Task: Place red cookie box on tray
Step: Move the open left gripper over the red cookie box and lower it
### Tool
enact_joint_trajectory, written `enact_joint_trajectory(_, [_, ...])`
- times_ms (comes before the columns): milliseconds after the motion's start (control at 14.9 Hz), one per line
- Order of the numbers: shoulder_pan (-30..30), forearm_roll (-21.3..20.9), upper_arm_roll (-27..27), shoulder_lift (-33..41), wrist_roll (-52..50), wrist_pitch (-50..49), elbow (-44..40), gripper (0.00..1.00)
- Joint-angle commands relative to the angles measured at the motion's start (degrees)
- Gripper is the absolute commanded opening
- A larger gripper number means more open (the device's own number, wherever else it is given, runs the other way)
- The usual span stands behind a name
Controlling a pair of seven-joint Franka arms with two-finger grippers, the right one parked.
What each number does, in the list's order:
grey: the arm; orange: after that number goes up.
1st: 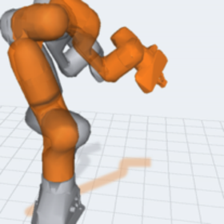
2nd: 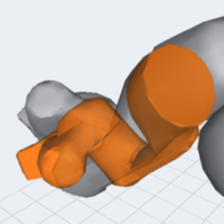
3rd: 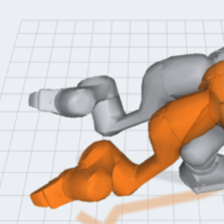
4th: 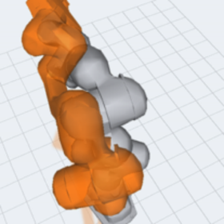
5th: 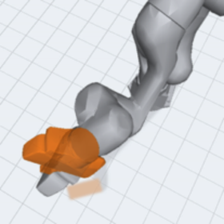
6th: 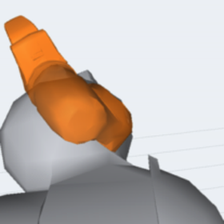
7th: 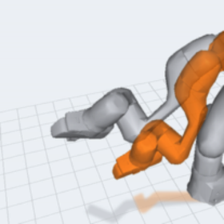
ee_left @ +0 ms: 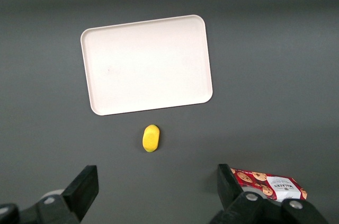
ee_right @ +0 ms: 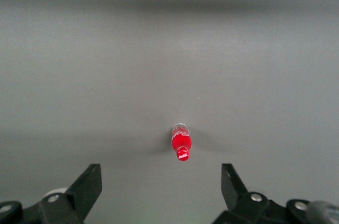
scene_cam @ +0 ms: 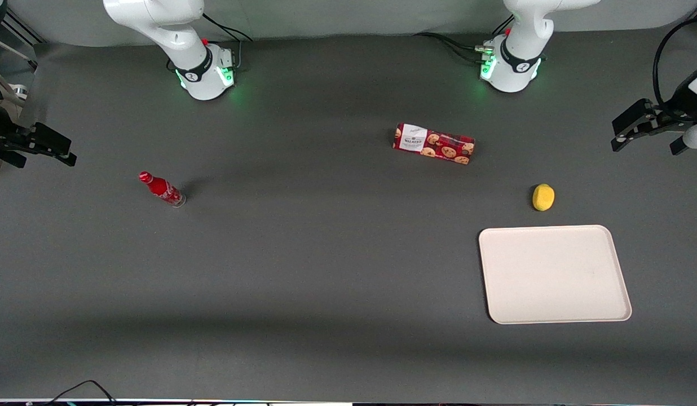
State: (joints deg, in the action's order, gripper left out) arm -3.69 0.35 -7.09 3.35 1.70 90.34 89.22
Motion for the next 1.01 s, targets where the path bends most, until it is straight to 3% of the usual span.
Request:
enact_joint_trajectory(0, [-0.26, 0.88, 0.06, -0.44, 0.94, -1.40, -0.72, 1.00])
enact_joint_trajectory(134, [-0.09, 1.05, -0.03, -0.80, 0.94, -1.49, -0.36, 1.00])
enact_joint_trajectory(336, [-0.09, 7.11, 0.41, -2.90, -2.12, -1.66, 1.48, 0.99])
enact_joint_trajectory(471, [0.09, 8.34, -0.63, -2.47, -13.24, -1.58, 5.85, 0.97])
enact_joint_trajectory(739, [0.00, 10.28, -11.07, -0.89, -39.09, 1.66, 15.87, 1.00])
enact_joint_trajectory(941, [0.44, 10.28, -19.25, 0.69, -58.68, 11.92, 26.58, 1.00])
